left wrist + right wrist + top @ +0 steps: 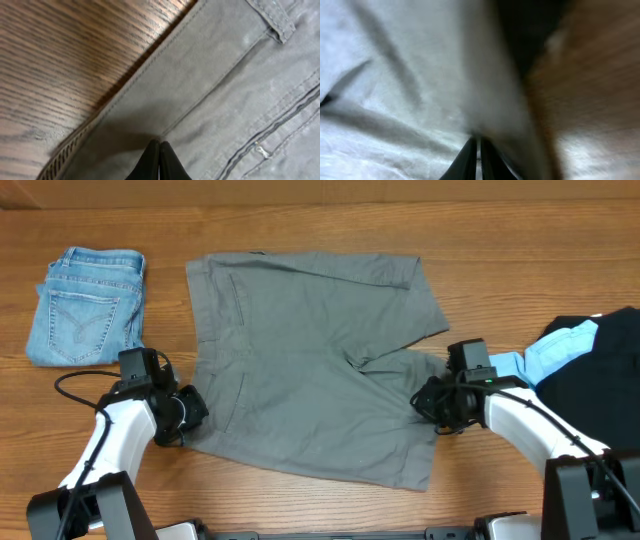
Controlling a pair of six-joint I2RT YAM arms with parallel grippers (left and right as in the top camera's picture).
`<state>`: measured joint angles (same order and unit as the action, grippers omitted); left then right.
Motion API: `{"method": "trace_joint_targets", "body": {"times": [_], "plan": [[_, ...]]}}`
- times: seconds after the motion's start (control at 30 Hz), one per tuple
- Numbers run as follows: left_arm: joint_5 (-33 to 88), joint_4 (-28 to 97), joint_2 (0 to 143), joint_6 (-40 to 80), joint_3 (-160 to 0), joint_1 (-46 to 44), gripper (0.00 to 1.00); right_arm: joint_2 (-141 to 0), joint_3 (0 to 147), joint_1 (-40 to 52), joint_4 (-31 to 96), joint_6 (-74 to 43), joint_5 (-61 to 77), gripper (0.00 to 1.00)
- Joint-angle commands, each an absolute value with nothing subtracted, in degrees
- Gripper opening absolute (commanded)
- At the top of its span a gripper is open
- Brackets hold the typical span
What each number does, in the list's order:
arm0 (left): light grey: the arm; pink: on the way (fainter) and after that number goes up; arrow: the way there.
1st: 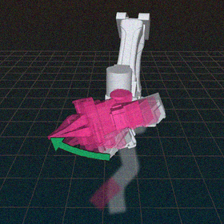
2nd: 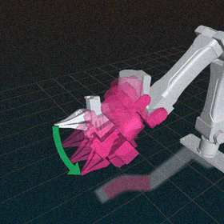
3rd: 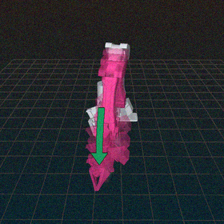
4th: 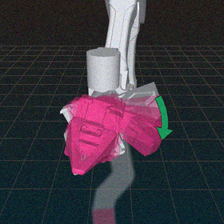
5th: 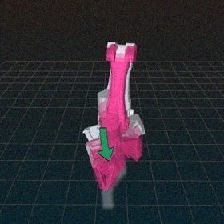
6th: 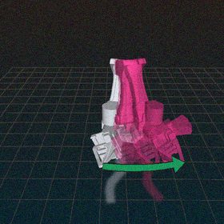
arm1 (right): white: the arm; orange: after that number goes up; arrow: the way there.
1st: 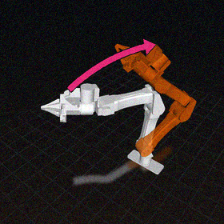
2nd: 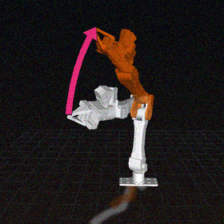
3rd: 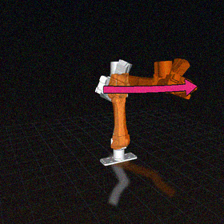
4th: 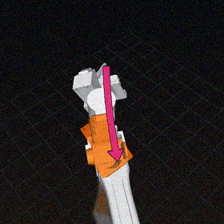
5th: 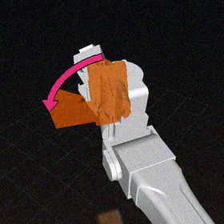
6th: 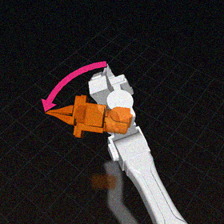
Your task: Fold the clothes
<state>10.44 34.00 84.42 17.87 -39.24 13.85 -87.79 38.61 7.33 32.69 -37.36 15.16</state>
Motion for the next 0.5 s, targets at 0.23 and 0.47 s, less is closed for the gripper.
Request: {"method": "trace_joint_targets", "body": {"times": [0.23, 0.47], "plan": [[10.5, 32.3, 85.8, 18.8, -33.9, 13.9, 0.04, -89.2, 34.9, 3.9, 40.8, -38.4, 12.5, 0.04], [9.3, 45.2, 84.7, 26.6, -35.0, 17.9, 0.04, -86.9, 37.4, 2.0, 54.5, -42.7, 13.7, 0.04]]}}
